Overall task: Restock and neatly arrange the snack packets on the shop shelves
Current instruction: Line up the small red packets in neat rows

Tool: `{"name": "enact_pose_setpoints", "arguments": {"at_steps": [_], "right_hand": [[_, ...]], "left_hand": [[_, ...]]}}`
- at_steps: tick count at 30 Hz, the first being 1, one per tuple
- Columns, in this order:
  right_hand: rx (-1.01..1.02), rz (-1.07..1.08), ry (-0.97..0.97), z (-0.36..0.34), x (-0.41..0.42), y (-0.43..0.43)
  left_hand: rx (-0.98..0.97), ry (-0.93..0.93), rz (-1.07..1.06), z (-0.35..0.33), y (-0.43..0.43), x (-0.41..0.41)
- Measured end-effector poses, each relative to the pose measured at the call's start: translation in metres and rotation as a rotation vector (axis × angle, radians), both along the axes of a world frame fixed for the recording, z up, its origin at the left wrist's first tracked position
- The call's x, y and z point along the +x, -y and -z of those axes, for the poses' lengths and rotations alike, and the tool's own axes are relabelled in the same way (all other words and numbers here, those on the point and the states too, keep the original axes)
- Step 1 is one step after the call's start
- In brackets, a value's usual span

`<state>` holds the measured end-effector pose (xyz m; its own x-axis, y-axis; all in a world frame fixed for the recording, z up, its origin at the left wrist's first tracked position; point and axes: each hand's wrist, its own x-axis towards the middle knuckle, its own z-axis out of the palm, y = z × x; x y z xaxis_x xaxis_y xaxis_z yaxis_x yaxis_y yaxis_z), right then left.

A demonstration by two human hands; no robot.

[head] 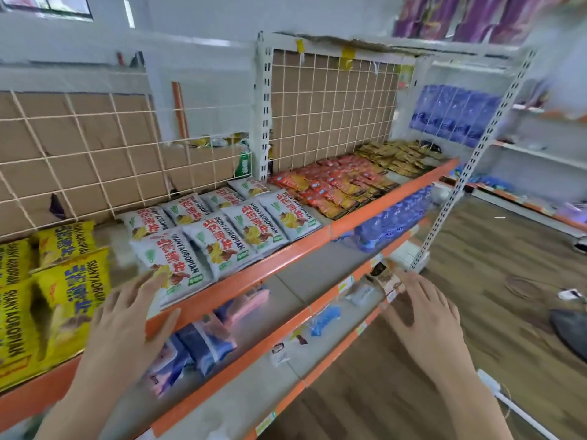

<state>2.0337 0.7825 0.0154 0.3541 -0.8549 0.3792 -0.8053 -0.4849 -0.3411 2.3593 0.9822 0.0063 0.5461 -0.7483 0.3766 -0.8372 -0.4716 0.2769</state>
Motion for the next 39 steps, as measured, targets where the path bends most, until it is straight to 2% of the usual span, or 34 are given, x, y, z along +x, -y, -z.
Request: {"name": "enact_pose_setpoints", "arguments": {"at_steps": [3,9,18,25,28,31,39], "right_hand": [[-0.042,-0.007,0.004,-0.002,-0.029,0.044],[0.055,0.007,-0.055,-0.005,-0.079,0.114],[0.067,0.093,-0.062,-0.001,-0.11,0.192],[0.043,0.148,-0.112,0.0,-0.11,0.271],[0.091,0.155,-0.132,-0.007,-0.098,0.315],[0.055,0.135,-0.135,-0.009,-0.084,0.351],[0.081,0.044,-0.093,-0.007,-0.047,0.419]], "left_hand": [[0.009,-0.014,0.003,-0.004,0.048,-0.03],[-0.022,-0.015,0.066,-0.011,0.131,-0.081],[-0.011,0.002,0.132,-0.012,0.24,-0.099],[-0.042,-0.038,0.168,-0.012,0.341,-0.089],[-0.08,-0.05,0.169,-0.016,0.383,-0.08],[-0.049,-0.078,0.148,-0.019,0.416,-0.067],[0.043,-0.025,0.043,-0.011,0.441,-0.036]]}}
